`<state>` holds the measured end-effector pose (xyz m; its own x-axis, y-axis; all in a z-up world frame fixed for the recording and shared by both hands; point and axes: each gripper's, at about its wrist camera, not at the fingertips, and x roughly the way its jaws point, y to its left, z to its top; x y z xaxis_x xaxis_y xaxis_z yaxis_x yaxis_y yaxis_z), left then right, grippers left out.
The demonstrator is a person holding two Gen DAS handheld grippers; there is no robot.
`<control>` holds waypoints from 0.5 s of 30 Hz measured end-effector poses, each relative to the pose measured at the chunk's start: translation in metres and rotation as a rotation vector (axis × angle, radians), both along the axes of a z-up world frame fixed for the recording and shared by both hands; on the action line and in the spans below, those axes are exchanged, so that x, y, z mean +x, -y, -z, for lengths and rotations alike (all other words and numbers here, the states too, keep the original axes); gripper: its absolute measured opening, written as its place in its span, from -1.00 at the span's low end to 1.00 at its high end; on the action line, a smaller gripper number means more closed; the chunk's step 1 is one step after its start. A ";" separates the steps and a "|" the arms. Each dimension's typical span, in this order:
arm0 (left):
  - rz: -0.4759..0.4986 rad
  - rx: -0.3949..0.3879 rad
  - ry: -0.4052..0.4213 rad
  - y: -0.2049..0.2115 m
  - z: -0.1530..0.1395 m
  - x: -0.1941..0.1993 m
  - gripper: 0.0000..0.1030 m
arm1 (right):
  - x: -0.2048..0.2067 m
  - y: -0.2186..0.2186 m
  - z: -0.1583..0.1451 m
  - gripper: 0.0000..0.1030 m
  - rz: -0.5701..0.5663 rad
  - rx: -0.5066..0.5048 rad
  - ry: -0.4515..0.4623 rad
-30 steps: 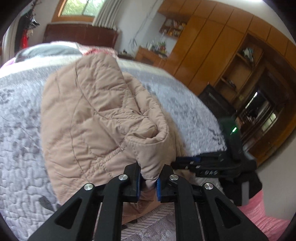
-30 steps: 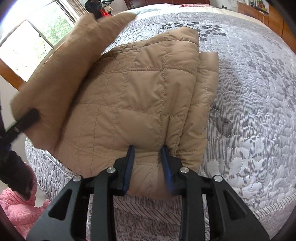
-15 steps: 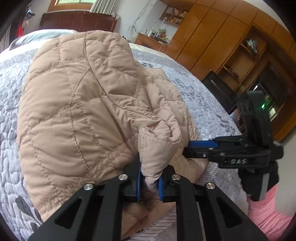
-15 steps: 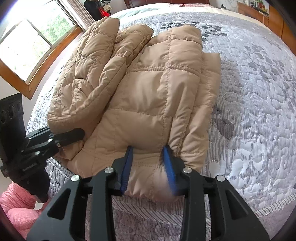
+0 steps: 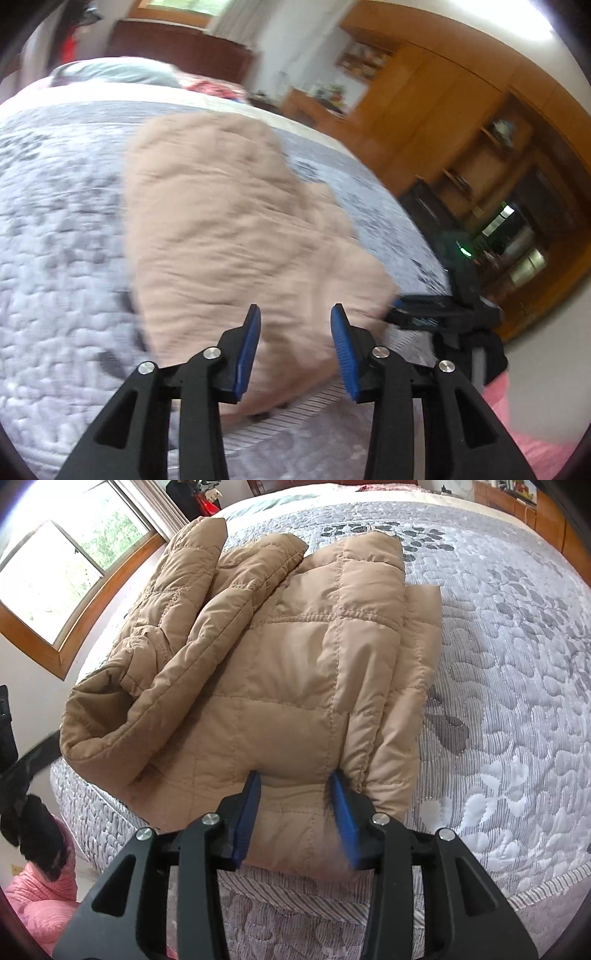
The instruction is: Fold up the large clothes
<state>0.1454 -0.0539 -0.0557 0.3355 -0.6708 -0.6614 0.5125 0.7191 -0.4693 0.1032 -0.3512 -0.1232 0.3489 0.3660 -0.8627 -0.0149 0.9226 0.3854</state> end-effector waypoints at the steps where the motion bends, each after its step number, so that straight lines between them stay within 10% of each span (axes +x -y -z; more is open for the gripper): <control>1: -0.064 0.048 0.001 -0.008 0.000 0.007 -0.23 | 0.001 0.000 -0.002 -0.19 0.002 0.000 -0.002; 9: -0.199 0.211 0.006 -0.016 0.013 0.037 -0.23 | 0.003 0.012 -0.045 -0.04 0.058 -0.006 0.054; 15: -0.202 0.243 0.035 -0.011 0.010 0.038 -0.21 | 0.020 0.005 -0.085 0.45 0.029 0.054 0.089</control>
<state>0.1839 -0.0434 -0.0658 0.4714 -0.4124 -0.7796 0.3609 0.8967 -0.2562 0.1233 -0.3564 -0.0385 0.4342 0.4000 -0.8071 -0.0243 0.9009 0.4334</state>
